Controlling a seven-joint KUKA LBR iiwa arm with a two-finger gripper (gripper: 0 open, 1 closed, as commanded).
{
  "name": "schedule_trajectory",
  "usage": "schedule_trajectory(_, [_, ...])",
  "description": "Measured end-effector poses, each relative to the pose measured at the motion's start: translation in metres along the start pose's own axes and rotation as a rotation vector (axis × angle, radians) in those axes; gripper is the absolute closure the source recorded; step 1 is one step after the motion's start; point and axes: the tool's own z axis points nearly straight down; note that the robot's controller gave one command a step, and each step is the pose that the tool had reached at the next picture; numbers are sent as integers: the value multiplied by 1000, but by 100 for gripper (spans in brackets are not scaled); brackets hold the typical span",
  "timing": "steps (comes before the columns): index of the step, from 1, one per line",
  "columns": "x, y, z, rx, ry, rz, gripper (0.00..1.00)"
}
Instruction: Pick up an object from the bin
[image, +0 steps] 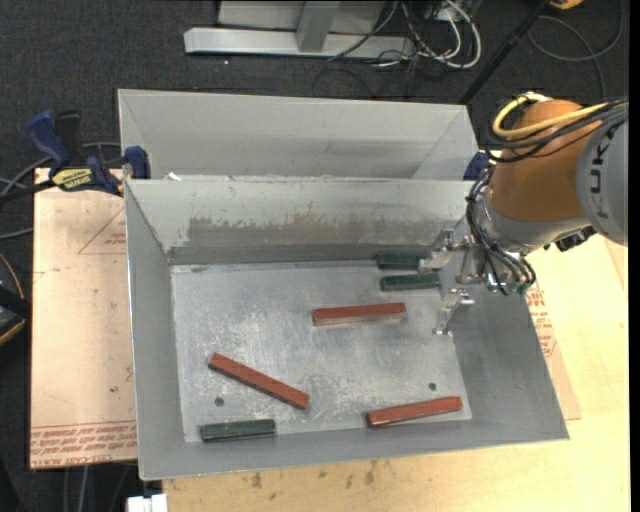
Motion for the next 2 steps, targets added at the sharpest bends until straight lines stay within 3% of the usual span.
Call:
schedule_trajectory(1, [-2,0,-4,1,-8,-2,0])
schedule_trajectory(2, [-7,54,69,0,-14,9,0])
